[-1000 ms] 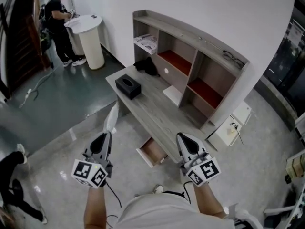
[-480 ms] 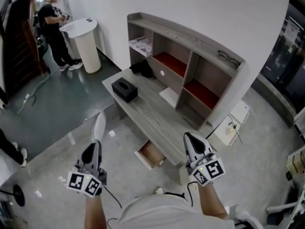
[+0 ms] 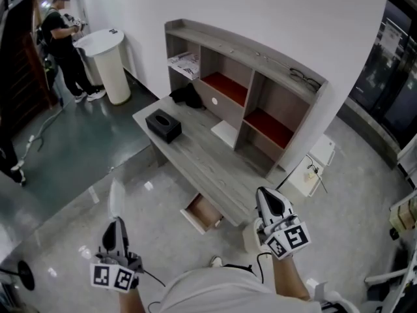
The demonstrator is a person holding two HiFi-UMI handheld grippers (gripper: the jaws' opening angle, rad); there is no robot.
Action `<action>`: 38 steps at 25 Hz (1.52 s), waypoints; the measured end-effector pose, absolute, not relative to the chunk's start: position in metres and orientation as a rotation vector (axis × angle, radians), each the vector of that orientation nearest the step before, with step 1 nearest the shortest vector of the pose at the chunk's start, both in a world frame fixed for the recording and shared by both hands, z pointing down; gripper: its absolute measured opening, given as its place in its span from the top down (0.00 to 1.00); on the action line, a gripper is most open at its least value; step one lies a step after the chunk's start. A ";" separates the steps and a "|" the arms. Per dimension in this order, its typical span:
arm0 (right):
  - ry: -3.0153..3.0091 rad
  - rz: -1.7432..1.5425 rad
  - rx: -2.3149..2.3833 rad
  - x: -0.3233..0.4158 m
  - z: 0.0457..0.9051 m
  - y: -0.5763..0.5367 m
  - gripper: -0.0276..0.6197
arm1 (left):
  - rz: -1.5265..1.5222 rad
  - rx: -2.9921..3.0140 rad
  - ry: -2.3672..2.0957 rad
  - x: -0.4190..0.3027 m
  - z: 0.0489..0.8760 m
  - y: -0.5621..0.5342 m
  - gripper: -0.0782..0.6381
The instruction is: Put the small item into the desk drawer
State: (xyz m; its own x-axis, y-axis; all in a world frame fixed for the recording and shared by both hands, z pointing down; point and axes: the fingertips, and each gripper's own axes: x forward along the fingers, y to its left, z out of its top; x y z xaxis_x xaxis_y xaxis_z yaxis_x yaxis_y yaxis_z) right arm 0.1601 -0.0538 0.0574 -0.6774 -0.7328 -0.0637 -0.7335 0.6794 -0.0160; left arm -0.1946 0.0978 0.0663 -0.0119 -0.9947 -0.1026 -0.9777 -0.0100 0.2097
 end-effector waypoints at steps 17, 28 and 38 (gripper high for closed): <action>2.856 0.018 -1.210 0.136 0.051 -0.005 0.92 | -0.259 2.170 -2.210 -0.197 0.056 0.149 0.86; 2.886 -0.007 -1.266 0.141 0.071 0.058 0.92 | -0.227 2.250 -2.149 -0.195 0.065 0.178 0.86; 2.903 0.010 -1.245 0.135 0.081 0.100 0.93 | -0.216 2.279 -2.073 -0.190 0.083 0.195 0.86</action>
